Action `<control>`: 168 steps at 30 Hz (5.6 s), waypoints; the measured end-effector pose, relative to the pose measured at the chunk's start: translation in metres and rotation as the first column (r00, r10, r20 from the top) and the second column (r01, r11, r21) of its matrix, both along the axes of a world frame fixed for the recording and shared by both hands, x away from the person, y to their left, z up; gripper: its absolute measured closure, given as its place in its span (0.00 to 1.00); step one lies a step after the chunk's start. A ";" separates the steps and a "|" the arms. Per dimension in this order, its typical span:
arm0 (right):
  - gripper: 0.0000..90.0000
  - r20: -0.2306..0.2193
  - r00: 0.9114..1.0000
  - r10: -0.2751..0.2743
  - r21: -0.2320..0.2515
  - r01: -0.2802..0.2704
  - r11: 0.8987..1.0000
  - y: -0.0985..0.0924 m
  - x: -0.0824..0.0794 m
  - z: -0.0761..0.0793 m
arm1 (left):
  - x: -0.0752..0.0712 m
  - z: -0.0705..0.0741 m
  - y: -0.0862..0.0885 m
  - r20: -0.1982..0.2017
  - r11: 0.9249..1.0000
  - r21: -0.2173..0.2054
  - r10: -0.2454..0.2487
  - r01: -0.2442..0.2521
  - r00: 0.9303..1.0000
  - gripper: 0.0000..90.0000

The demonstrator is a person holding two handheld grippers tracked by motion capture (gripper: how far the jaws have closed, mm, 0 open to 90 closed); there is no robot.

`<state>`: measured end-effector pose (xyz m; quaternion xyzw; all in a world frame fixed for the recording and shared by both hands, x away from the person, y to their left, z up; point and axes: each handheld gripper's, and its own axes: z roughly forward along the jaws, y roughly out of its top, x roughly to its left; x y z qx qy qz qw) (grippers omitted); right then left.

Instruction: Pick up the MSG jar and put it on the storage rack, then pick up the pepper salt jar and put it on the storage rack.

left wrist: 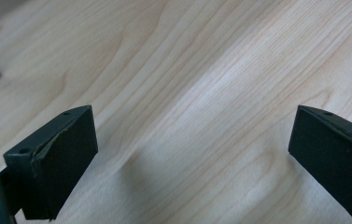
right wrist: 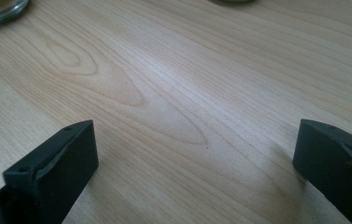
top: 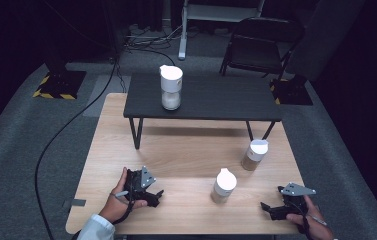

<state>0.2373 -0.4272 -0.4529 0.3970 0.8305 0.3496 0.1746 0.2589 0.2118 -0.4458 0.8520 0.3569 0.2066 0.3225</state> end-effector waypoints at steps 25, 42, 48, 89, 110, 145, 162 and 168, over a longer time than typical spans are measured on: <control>0.00 0.000 1.000 0.000 0.000 0.000 1.000 0.000 0.000 0.000 | 0.014 -0.005 0.034 -0.100 0.995 -0.083 0.042 -0.050 0.994 0.00; 0.00 0.000 1.000 -0.001 0.000 0.001 1.000 0.000 0.000 0.000 | 0.014 -0.005 0.034 -0.100 0.995 -0.084 0.040 -0.049 0.994 0.00; 0.00 -0.001 1.000 0.000 0.000 0.000 1.000 0.000 -0.001 0.000 | 0.014 -0.005 0.034 -0.100 0.995 -0.084 0.042 -0.051 0.994 0.00; 0.02 0.142 0.980 0.136 0.097 -0.151 0.984 0.027 -0.018 0.005 | 0.014 -0.005 0.034 -0.100 0.995 -0.084 0.039 -0.047 0.994 0.00; 0.02 0.132 0.968 0.216 0.156 -0.235 0.959 0.054 -0.005 0.004 | 0.014 -0.005 0.034 -0.100 0.995 -0.083 0.039 -0.047 0.994 0.00; 0.13 0.117 0.961 0.252 0.320 -0.276 0.906 0.091 0.029 -0.009 | 0.014 -0.005 0.034 -0.100 0.995 -0.083 0.039 -0.047 0.994 0.00; 0.33 0.227 0.952 0.204 0.287 -0.265 0.920 0.094 0.013 -0.010 | 0.014 -0.005 0.034 -0.100 0.995 -0.084 0.039 -0.047 0.994 0.00; 0.33 0.241 0.951 0.191 0.258 -0.252 0.933 0.099 0.007 -0.007 | 0.014 -0.005 0.034 -0.100 0.995 -0.083 0.039 -0.047 0.994 0.00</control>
